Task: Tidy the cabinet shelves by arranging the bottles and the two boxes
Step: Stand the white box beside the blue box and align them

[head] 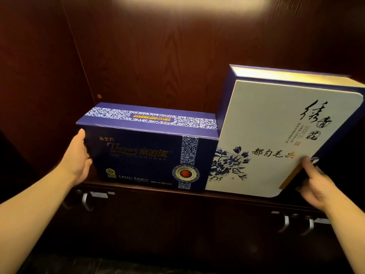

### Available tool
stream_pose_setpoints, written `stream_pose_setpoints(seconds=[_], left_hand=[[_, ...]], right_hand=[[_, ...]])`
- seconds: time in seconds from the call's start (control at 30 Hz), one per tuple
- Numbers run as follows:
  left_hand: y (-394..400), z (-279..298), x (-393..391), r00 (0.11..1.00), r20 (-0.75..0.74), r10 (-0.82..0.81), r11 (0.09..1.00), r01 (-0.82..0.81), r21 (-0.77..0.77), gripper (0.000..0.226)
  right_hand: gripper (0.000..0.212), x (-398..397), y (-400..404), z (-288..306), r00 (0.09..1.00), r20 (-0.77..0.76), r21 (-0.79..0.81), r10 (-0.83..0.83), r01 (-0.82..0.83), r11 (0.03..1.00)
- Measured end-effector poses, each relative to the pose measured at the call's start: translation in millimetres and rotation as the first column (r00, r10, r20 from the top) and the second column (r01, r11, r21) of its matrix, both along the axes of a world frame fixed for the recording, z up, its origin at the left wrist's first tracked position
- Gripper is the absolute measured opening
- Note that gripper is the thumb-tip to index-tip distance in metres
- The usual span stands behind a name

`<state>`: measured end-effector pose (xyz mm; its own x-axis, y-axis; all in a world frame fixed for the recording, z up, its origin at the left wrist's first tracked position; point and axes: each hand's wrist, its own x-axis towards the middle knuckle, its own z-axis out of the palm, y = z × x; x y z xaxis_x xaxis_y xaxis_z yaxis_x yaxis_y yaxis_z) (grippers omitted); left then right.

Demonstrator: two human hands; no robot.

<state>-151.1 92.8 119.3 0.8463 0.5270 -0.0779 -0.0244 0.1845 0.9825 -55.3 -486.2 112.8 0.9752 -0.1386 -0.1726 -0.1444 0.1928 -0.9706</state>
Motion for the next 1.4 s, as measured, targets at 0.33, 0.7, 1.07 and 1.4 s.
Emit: stream_pose_setpoints(seconds=[0.33, 0.7, 1.07, 1.4], left_hand=[[-1.9, -4.5, 5.9, 1.0, -0.008, 0.005, 1.0, -0.005, 0.013, 0.038], [2.9, -11.9, 6.0, 1.0, -0.021, 0.008, 0.998, -0.006, 0.062, 0.05], [11.9, -19.2, 4.7, 0.999, -0.044, -0.02, 0.996, 0.024, 0.089, 0.053], [6.3, -14.4, 0.1, 0.99, -0.104, 0.092, 0.967, -0.064, 0.248, 0.086]], right_hand=[[0.063, 4.0, -5.5, -1.1, 1.0, 0.013, 0.054, 0.013, -0.014, 0.998], [0.064, 7.1, -12.1, -8.7, 1.0, 0.021, 0.071, 0.021, -0.022, 0.997], [0.062, 1.7, -6.8, -6.4, 0.999, 0.035, 0.069, -0.024, 0.022, 0.997], [0.065, -17.2, 29.7, -16.1, 0.952, 0.152, 0.021, -0.265, 0.265, 0.964]])
